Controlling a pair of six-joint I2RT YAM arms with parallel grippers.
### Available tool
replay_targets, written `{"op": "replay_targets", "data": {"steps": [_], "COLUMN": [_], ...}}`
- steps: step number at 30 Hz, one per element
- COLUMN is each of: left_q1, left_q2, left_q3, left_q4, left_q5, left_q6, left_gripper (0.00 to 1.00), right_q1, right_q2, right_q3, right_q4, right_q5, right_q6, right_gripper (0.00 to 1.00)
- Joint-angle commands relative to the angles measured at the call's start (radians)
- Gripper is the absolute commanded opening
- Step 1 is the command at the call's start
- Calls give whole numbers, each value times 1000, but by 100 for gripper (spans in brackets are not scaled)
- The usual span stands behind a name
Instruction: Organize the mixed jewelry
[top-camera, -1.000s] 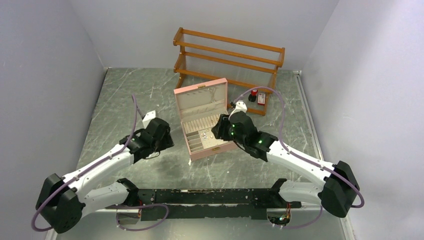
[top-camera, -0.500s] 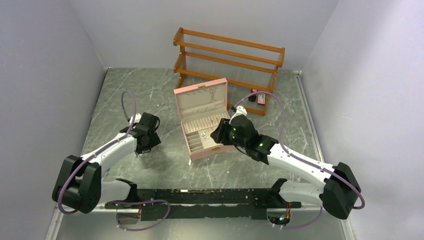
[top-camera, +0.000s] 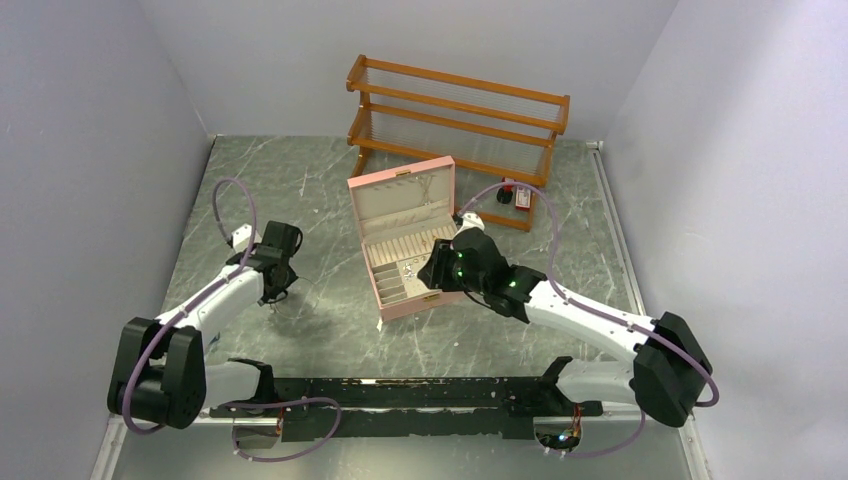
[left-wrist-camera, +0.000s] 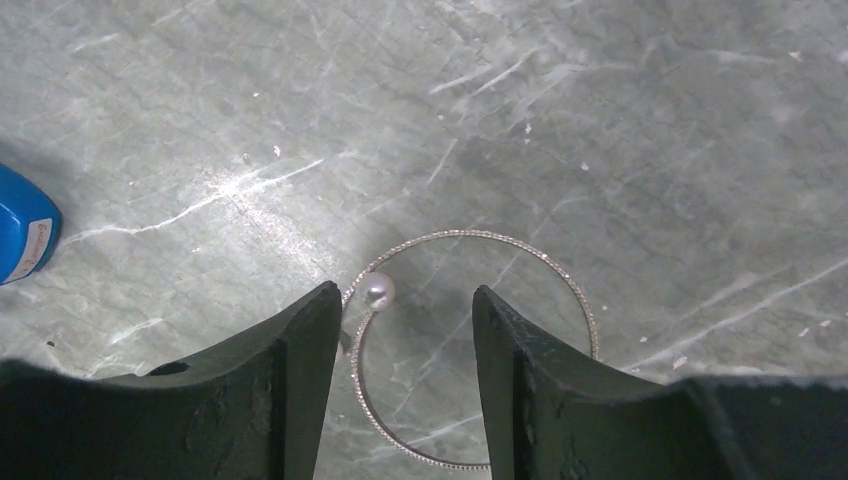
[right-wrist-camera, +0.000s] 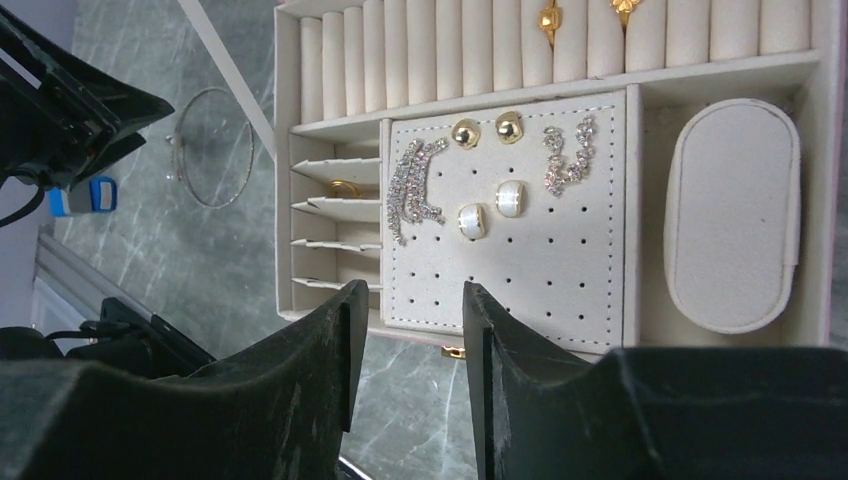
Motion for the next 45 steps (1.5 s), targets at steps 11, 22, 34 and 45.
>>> {"op": "replay_targets", "data": {"steps": [11,22,34,45], "left_q1": [59,82,82,82], "left_q2": [-38,-5,-206,-427], "left_q3": [-127,-104,-6,95], "left_q4": [105,137,-5,-113], "left_q5": [41,144,272,426], "left_q6": [-4,61,107,58], "left_gripper": [39,12,5,5], "right_q1": [-5,-12,-14,9], "right_q2": [64,46,9,16], "right_q3": [42,28,13,2], "right_q4": [31,31,58,225], "right_q5": [-36,-37,-58,-235], "right_q6": [-27,-21,1,167], "right_gripper": [41,39,38,52]}}
